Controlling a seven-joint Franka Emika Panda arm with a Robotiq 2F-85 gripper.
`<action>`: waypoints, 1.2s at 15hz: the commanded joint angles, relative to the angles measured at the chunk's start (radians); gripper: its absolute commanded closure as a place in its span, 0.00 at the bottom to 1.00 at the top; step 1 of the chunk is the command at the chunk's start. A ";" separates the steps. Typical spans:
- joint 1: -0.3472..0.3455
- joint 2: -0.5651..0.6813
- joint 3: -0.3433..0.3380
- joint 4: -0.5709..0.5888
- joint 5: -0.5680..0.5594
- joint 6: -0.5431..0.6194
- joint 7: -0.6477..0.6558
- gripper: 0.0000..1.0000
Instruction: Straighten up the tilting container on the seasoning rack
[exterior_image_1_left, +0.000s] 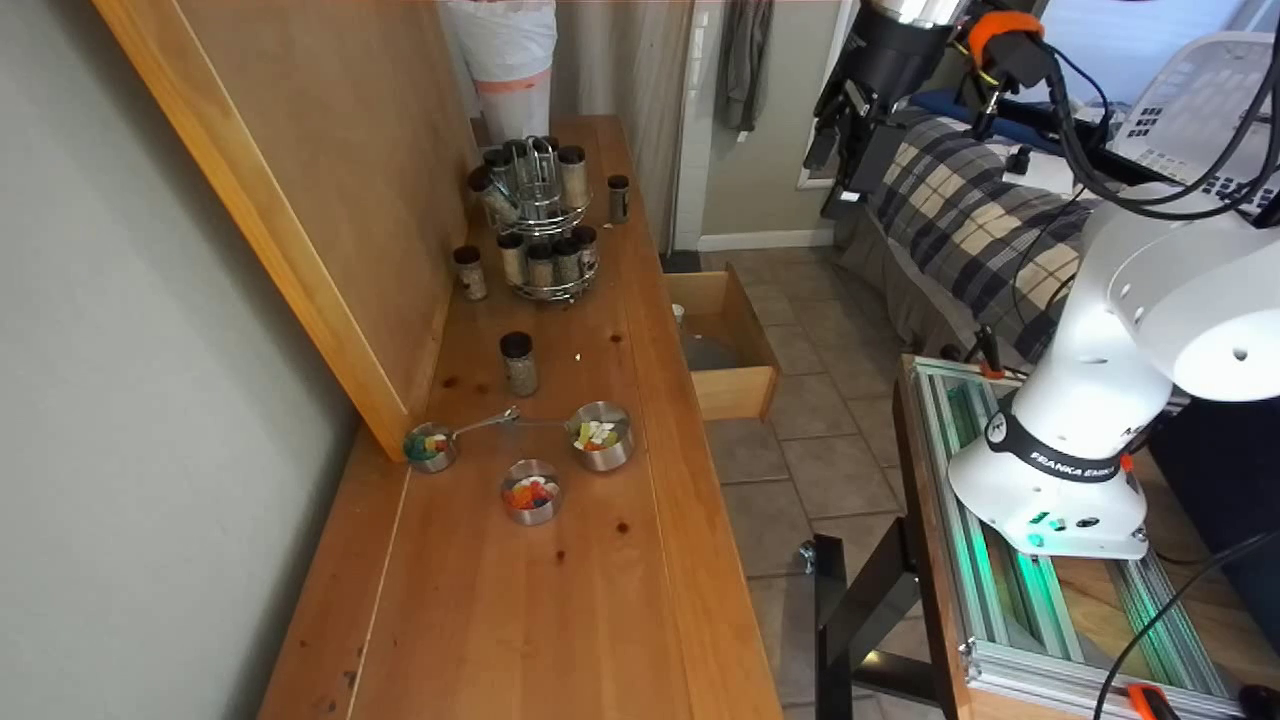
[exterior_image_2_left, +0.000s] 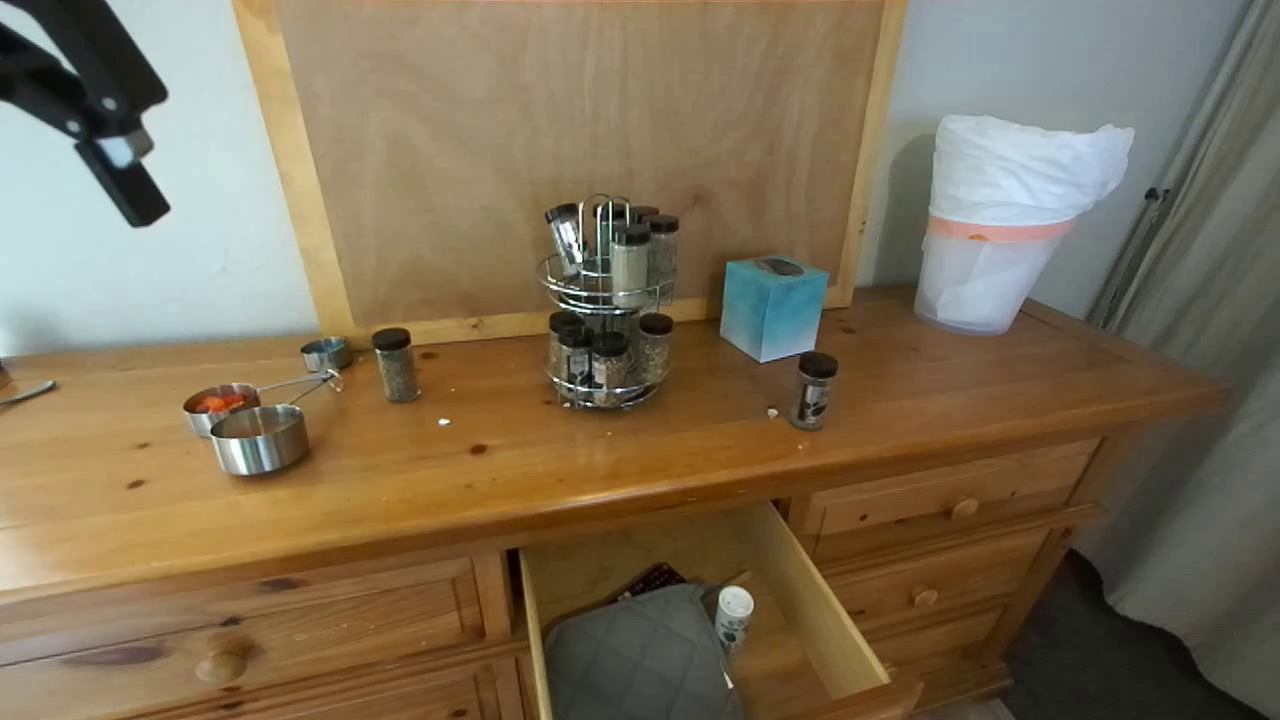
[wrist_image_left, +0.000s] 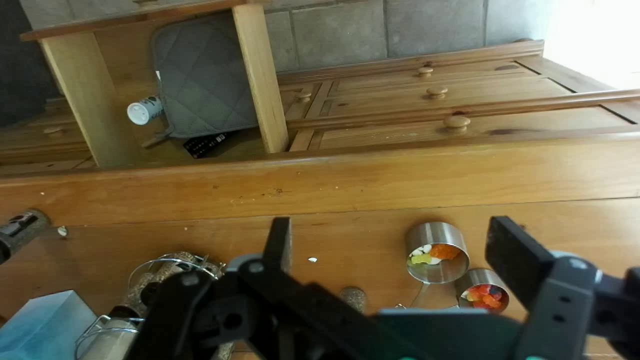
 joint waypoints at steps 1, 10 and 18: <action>0.001 0.103 0.001 0.066 0.035 0.027 0.091 0.00; -0.053 0.619 0.093 0.407 0.005 0.213 0.430 0.00; -0.045 1.033 0.085 0.730 -0.279 0.478 0.924 0.00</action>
